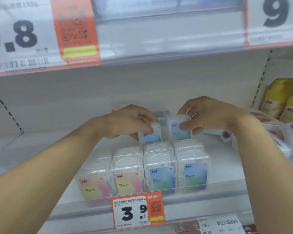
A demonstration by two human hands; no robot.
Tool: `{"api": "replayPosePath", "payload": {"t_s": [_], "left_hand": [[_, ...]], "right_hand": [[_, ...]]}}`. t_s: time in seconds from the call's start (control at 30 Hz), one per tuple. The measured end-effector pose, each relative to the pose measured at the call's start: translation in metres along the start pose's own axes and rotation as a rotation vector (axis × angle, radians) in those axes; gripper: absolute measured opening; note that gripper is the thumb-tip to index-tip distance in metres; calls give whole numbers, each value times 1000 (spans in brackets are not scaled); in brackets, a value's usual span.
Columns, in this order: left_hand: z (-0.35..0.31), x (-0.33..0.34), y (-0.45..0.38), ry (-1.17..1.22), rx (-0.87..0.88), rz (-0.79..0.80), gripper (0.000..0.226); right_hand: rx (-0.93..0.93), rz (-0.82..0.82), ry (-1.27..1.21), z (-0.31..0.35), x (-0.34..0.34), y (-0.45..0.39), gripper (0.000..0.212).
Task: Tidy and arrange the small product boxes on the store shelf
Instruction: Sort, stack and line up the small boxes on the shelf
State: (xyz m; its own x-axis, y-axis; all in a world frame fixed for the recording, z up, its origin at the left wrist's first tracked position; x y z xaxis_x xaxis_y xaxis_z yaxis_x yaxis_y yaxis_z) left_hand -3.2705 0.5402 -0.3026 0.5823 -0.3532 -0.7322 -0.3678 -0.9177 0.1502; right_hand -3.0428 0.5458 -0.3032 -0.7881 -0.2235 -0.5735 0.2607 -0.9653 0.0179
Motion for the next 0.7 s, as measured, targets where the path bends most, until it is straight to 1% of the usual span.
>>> {"api": "replayPosePath", "payload": {"t_s": [0.07,0.13,0.2,0.3,0.37,0.47,0.53,0.7], "left_hand": [[2,1,1,-50,-22,89,32],[2,-2,3,-83,-38,114,29],[0,-5,5,-150,-58,124,27],[1,-6,6,-201,-117,196,35],[0,-3,5,-226,-137,232,34],[-2,2,1,-230,-116,203,32],[-4,7,-1,-225,-104,202,36],[-8,11,1,-217,-69,269,40]], "right_hand": [[49,112,11,-5,4,1,32],[72,161,26,-6,6,1,30],[88,179,26,-7,7,1,29],[110,202,12,-8,9,1,31],[135,216,12,-7,12,1,33],[153,233,-1,-6,13,3,31],[153,244,-19,-6,11,4,29],[157,310,-64,-7,10,8,28]]}}
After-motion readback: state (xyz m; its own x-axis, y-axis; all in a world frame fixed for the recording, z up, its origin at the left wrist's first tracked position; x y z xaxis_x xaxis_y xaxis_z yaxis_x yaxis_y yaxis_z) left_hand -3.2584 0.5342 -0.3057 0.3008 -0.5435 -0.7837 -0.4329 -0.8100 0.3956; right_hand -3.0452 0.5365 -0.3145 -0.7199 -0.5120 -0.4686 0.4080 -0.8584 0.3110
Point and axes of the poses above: each hand's wrist, its own y-axis away from the middle knuckle, its own x-axis out of the palm, z = x × y, the point moved 2 cm from there along -y, towards the middle knuckle, and after that the axes turned 7 degrees about -y, right-handed, at the moved point
